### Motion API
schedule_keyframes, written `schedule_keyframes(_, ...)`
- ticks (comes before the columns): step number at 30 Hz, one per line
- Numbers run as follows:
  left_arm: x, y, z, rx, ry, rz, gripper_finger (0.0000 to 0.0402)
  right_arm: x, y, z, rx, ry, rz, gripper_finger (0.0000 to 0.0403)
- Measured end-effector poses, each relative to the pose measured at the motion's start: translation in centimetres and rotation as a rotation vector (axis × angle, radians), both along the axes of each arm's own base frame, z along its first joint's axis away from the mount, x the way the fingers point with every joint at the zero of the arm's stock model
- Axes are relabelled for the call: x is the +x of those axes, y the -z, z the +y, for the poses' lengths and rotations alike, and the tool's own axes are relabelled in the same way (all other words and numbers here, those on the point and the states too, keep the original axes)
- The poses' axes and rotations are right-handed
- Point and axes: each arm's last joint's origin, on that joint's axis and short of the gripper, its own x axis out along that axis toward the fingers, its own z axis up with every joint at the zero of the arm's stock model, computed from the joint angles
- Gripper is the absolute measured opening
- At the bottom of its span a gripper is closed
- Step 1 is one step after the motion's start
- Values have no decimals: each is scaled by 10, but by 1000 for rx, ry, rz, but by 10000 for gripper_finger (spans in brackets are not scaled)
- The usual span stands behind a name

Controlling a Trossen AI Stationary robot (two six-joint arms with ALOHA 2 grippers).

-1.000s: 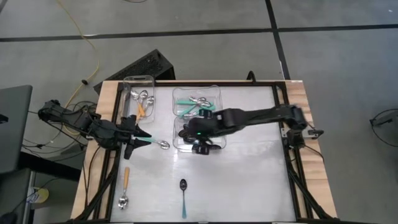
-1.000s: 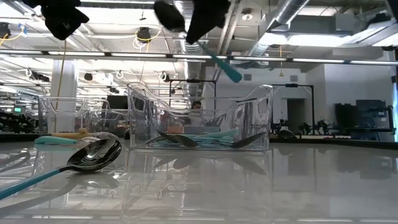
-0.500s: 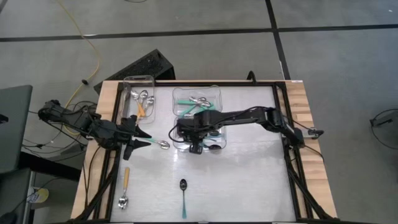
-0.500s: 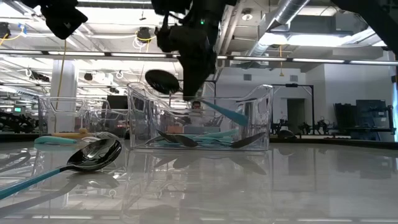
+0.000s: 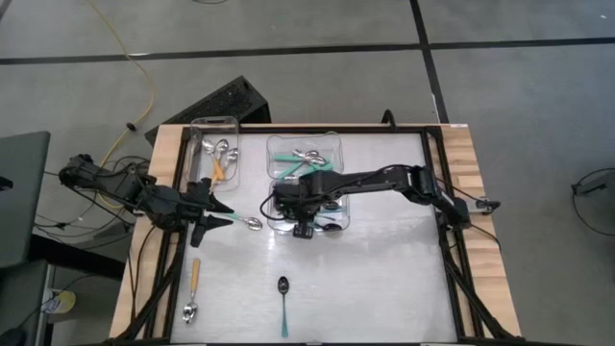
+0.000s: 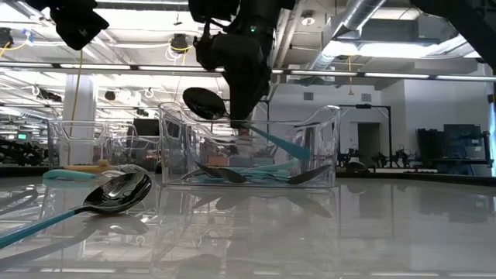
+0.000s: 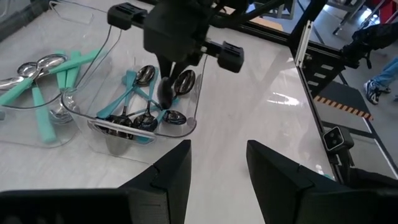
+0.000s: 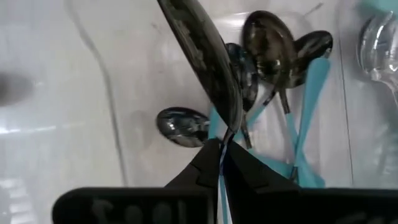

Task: Sort silverware by color (type)
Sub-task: Put the blue spoon into the bottom transparent bin, then put the green spoon into the top right transparent bin

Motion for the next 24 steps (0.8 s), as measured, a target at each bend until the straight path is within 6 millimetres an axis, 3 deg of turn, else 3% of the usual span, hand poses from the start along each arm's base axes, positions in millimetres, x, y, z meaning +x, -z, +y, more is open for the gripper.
schedule_keyframes(18,0,0,0,-27,-11,0,139,-1,-2,-1,41,-30,3,104)
schedule_keyframes(24,0,1,-2,-46,39,16,139,-14,-32,-3,36,-9,-45,110)
